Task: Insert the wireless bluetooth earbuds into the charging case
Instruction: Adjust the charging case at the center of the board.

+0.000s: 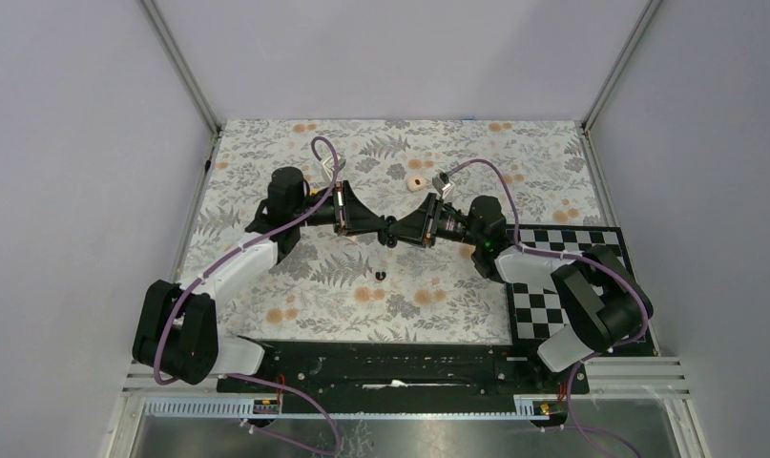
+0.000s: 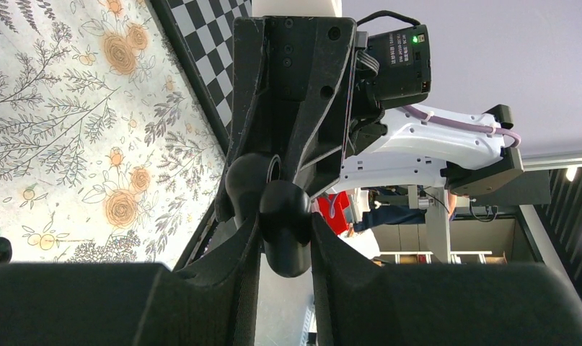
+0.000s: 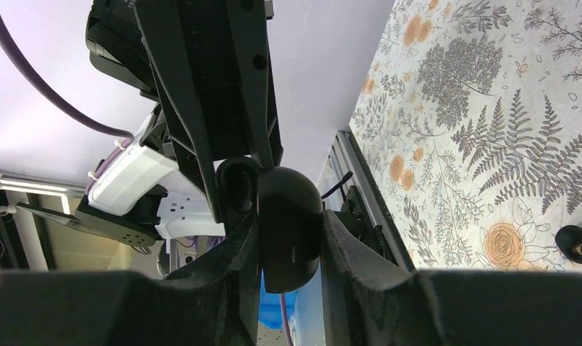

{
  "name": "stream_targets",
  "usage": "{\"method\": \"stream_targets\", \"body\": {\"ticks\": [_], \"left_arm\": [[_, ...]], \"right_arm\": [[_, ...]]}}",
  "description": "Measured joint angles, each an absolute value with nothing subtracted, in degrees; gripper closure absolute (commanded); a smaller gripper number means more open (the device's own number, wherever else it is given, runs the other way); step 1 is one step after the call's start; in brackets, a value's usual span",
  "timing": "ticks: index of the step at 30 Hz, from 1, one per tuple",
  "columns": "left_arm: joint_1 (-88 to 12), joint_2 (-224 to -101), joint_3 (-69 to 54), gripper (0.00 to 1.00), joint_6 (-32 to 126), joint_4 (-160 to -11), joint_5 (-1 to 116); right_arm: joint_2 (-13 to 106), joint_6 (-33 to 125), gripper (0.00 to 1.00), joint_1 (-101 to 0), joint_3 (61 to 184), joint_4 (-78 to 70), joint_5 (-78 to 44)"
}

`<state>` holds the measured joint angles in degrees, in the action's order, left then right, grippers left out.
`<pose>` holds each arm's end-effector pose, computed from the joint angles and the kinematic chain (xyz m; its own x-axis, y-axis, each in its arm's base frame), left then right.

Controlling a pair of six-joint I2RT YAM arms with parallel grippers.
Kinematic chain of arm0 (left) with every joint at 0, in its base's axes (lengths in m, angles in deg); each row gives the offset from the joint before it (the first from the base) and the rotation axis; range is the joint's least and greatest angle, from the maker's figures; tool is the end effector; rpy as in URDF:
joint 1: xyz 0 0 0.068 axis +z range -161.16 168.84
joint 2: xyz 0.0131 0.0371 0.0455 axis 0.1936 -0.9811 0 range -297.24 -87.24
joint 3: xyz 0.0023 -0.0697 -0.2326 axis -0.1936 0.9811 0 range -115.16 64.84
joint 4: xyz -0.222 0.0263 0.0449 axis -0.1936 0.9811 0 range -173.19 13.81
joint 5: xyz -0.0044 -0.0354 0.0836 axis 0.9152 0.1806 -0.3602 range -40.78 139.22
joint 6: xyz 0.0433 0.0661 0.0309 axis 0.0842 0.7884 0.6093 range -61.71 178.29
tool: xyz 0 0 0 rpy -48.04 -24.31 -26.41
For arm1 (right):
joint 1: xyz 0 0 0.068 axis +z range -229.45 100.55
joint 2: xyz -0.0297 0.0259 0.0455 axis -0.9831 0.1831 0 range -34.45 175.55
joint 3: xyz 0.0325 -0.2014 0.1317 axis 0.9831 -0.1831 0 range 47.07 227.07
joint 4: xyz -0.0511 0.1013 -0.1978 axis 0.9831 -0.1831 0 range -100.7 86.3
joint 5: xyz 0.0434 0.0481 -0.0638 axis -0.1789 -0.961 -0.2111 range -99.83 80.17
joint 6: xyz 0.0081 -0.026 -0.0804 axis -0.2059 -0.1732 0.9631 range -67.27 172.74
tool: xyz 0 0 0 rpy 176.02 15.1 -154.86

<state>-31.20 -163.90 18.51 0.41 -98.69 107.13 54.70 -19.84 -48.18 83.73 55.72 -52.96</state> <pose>0.2477 -0.1577 0.2573 -0.9337 -0.1384 -0.3302 0.3021 0.1904 -0.9341 0.2461 0.2092 0.2327 -0.8840 0.2777 -0.3761 -0.3857 0.0215 0.9224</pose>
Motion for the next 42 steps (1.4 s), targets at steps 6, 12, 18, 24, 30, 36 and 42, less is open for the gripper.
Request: {"method": "stream_targets", "body": {"ticks": [6, 12, 18, 24, 30, 36, 42], "left_arm": [[-31.2, -163.9, 18.6, 0.53, -0.1, -99.4, 107.3], [-31.4, -164.0, 19.4, 0.35, 0.0, -99.0, 107.2], [-31.8, -164.0, 19.4, 0.49, 0.4, -98.8, 107.0], [-32.1, -163.9, 19.4, 0.58, -0.2, -99.6, 106.6], [-32.1, -163.7, 19.3, 0.71, -0.2, -99.2, 106.3], [-32.1, -163.2, 19.1, 0.91, 0.0, -97.3, 105.8], [-32.1, -163.0, 18.9, 1.00, 0.6, -96.1, 105.5]], "right_arm": [[54.7, -20.8, 1.00, -48.2, 83.5, 56.4, -53.0], [54.7, -21.7, 1.00, -48.2, 83.5, 57.6, -53.1], [54.7, -22.0, 1.00, -48.2, 83.5, 57.8, -53.1], [54.7, -21.7, 1.00, -48.2, 83.5, 56.8, -53.1], [54.7, -21.5, 1.00, -48.3, 83.5, 56.0, -53.1], [54.9, -20.6, 1.00, -48.4, 83.5, 55.7, -53.1], [55.0, -20.4, 0.97, -48.4, 83.5, 55.7, -53.1]]}}
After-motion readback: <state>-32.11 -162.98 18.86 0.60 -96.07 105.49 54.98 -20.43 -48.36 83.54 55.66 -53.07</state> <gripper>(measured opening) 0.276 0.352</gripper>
